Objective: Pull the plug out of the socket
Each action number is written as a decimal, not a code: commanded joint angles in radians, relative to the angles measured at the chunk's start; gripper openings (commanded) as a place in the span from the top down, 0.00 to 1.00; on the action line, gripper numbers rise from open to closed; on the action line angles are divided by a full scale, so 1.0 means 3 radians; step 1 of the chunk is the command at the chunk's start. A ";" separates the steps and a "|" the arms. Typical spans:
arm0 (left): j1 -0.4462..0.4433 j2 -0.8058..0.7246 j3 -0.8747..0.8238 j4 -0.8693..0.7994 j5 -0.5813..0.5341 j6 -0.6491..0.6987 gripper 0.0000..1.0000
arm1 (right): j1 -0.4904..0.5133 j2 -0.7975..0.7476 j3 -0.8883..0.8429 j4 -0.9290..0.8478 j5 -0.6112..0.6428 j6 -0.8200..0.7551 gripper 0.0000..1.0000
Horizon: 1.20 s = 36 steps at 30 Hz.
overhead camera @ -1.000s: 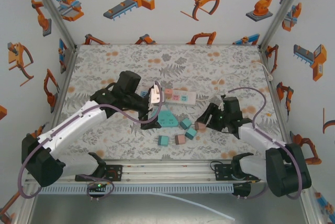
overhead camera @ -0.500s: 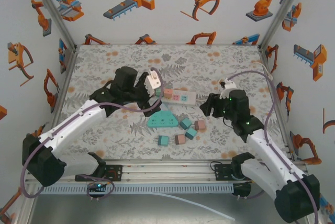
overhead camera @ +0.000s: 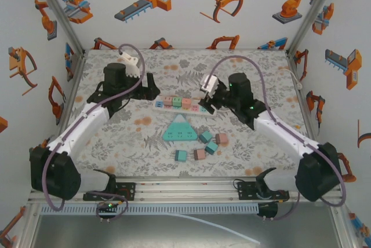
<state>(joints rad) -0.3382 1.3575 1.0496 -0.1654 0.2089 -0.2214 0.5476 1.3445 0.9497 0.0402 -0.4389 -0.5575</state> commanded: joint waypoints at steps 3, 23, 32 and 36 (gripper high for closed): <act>0.0219 0.0525 0.0377 -0.0379 -0.0153 -0.0537 0.17 | 0.0142 0.0661 0.0509 -0.0438 -0.0286 -0.0687 0.33; 0.0287 0.1444 0.0569 -0.0460 0.0166 -0.0323 0.35 | 0.0169 0.2044 0.1305 -0.0574 -0.0383 -0.0611 0.51; 0.0223 0.1700 0.0712 -0.0569 0.0367 -0.0204 0.39 | 0.0169 0.2063 0.1247 -0.0580 -0.0418 -0.0622 0.65; 0.0200 0.1793 0.0741 -0.0586 0.0414 -0.0213 0.39 | 0.0169 0.2049 0.1254 -0.0584 -0.0434 -0.0622 0.65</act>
<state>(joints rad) -0.2710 1.8767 1.2404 -0.3099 0.2974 -0.3099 0.5919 1.9606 1.3121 -0.1078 -0.5381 -0.7349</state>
